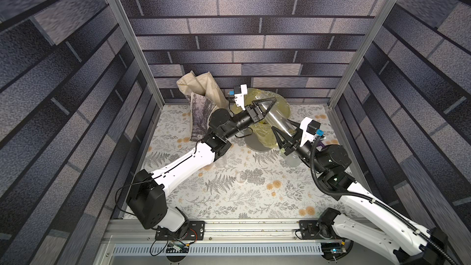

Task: Empty moldy mung beans from jars
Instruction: Pour the moldy mung beans from the jar into the trash bin.

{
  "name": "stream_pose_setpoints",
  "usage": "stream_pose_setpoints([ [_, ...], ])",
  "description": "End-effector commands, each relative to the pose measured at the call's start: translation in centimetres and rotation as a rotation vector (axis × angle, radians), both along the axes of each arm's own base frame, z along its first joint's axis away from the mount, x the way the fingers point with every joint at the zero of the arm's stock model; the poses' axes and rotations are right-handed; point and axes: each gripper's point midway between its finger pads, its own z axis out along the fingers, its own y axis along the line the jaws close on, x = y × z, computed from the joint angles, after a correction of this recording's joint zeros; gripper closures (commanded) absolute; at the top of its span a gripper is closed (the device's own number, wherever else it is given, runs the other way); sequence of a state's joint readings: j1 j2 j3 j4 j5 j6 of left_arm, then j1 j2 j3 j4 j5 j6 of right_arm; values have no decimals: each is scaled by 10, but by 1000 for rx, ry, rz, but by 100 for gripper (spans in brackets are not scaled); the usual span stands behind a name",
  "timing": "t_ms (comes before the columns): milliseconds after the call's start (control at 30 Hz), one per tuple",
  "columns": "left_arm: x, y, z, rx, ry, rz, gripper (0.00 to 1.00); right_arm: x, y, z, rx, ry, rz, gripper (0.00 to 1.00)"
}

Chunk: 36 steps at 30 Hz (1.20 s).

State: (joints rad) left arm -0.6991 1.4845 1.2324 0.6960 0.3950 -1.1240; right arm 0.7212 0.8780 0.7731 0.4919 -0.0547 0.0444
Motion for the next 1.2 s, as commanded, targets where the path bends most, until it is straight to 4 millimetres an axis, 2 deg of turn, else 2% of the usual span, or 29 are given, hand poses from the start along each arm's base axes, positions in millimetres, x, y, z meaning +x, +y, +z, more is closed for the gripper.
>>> stream_pose_setpoints([
  [0, 5, 21, -7, 84, -8, 101, 0, 4, 0, 8, -37, 62, -6, 60],
  [100, 13, 45, -18, 172, -14, 227, 0, 9, 2, 6, -73, 111, -14, 60],
  [200, 21, 75, -28, 280, -25, 387, 0, 18, -1, 7, -115, 168, -51, 60],
  [233, 24, 87, -34, 330, -24, 447, 0, 22, 0, 2, -150, 200, -59, 60],
  [267, 25, 99, -36, 373, -34, 501, 0, 23, 0, 13, -166, 206, -61, 60],
  [333, 29, 118, -41, 435, -43, 587, 0, 30, 3, 15, -203, 243, -68, 60],
  [433, 34, 134, -47, 505, -40, 634, 0, 50, 3, 7, -284, 352, -113, 61],
  [567, 29, 149, -53, 548, -54, 686, 0, 75, 1, -23, -454, 531, -181, 62],
  [700, 19, 156, -54, 548, -75, 692, 0, 93, -7, -51, -514, 652, -214, 62],
  [967, 1, 159, -50, 538, -108, 662, 0, 108, -28, -60, -540, 744, -293, 63],
  [1167, -3, 155, -42, 568, -119, 626, 0, 117, -40, -88, -748, 858, -333, 64],
])
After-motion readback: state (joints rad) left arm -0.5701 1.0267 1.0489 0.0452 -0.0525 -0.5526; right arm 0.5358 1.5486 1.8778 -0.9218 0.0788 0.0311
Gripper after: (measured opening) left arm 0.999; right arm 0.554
